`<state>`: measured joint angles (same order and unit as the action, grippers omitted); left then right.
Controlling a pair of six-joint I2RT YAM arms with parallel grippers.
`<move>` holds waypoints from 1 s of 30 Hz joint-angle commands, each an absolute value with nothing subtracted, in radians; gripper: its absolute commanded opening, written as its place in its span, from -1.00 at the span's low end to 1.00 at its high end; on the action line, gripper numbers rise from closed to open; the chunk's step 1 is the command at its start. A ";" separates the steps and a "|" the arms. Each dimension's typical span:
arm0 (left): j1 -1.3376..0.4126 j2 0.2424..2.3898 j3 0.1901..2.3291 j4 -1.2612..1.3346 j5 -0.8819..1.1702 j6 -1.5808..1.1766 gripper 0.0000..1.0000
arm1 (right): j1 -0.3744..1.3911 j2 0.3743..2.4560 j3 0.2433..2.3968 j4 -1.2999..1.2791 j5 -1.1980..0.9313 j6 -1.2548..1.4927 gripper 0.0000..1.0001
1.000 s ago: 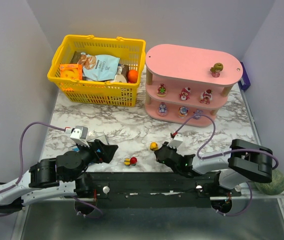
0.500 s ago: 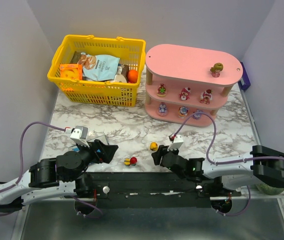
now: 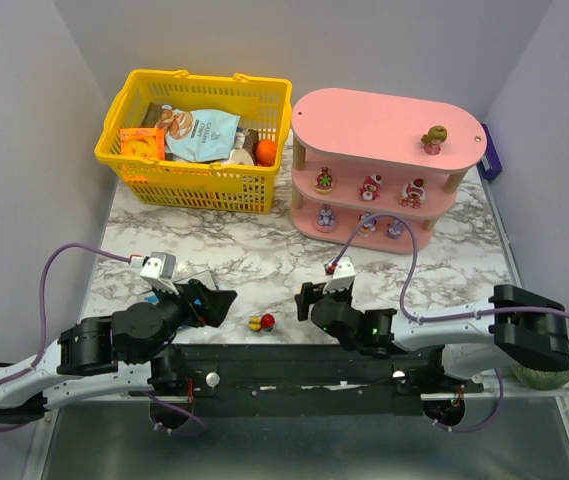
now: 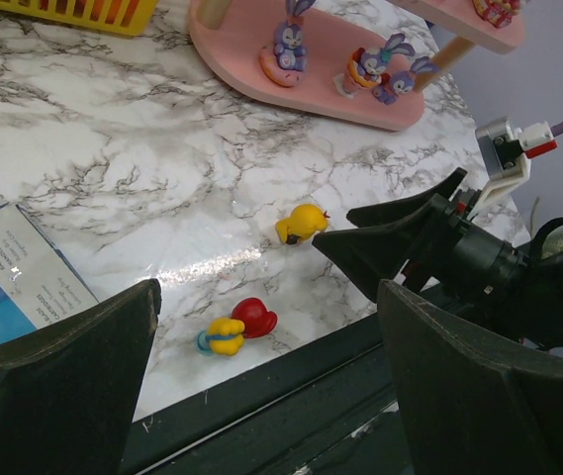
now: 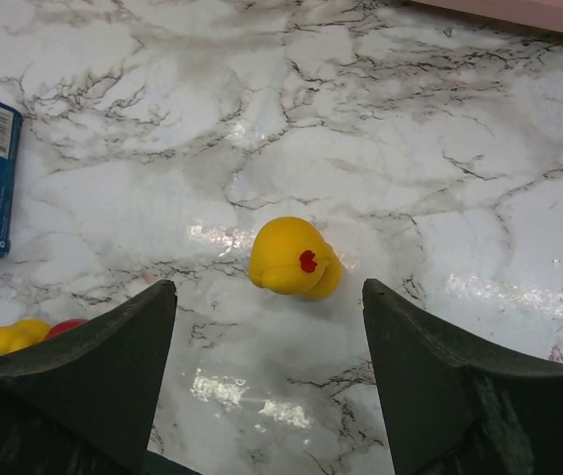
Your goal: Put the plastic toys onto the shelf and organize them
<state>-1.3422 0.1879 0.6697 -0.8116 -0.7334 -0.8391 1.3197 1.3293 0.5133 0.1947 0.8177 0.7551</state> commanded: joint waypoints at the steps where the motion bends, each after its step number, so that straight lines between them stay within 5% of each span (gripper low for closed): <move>1: -1.350 0.176 0.667 -0.831 -0.776 -0.857 0.98 | 1.301 1.394 0.552 0.222 0.855 0.712 0.62; 21: -1.362 0.173 0.673 -0.844 -0.792 -0.862 0.98 | 1.209 1.532 0.561 0.388 0.755 0.586 0.30; 30: -1.365 0.178 0.676 -0.847 -0.796 -0.865 0.98 | 1.204 1.568 0.561 0.410 0.709 0.597 0.31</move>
<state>-1.3548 0.1879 0.6697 -0.8291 -0.7509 -0.8440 1.2068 1.5440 0.5518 0.3717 0.7269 0.6044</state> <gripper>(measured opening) 0.988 0.649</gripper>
